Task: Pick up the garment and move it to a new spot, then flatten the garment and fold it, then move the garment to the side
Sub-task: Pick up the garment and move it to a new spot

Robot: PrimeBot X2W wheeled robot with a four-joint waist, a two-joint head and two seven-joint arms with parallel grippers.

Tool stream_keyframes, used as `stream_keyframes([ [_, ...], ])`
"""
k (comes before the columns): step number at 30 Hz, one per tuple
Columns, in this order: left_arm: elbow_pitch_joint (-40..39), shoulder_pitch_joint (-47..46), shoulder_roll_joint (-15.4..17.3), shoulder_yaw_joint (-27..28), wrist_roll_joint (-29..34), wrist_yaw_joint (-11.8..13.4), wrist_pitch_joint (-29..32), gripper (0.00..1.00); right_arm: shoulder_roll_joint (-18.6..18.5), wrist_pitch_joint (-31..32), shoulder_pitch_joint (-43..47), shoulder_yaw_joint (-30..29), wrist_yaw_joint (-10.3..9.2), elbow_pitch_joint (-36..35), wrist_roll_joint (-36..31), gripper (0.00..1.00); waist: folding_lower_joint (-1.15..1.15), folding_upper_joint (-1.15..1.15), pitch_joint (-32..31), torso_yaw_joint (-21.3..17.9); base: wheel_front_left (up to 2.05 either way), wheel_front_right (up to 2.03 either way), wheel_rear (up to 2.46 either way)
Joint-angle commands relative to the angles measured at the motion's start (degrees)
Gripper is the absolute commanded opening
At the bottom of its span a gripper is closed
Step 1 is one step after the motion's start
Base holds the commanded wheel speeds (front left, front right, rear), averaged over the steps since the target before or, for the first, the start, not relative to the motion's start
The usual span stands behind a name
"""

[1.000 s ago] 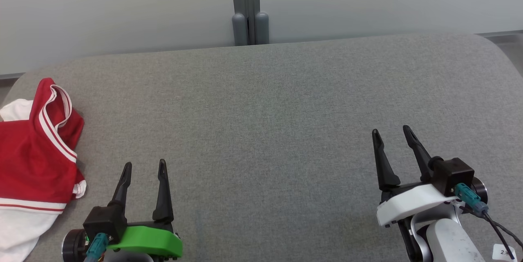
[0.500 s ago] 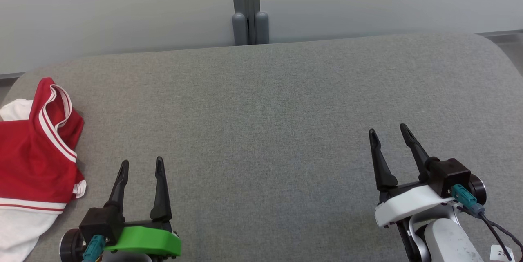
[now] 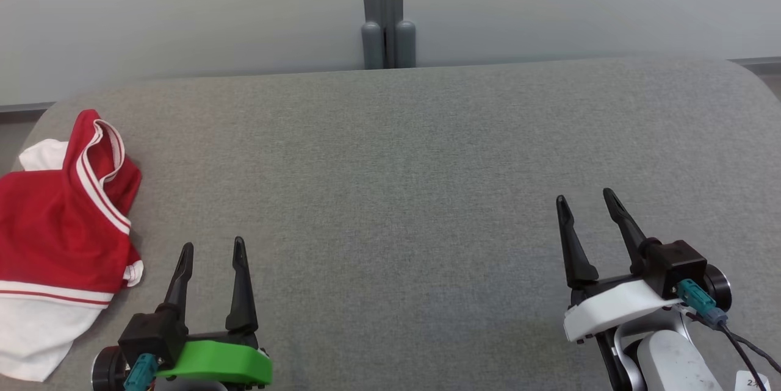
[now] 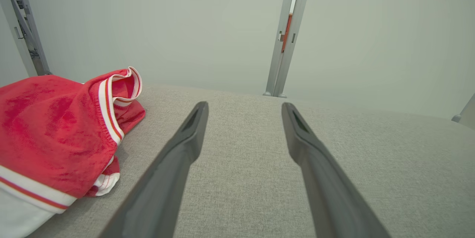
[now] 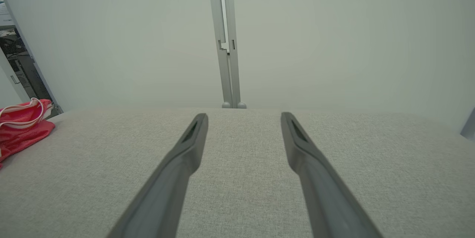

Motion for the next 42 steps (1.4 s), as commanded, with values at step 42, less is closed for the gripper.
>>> stream_keyframes([
  [42, -1.1, 3.3, 0.3, 5.8, 2.7, 0.6, -0.1, 1.00, -0.2, -0.2, -0.3, 2.2, 0.00, 0.6, 0.8, 1.00, 0.00, 0.00, -0.7, 28.0, 0.00, 0.00, 0.00],
])
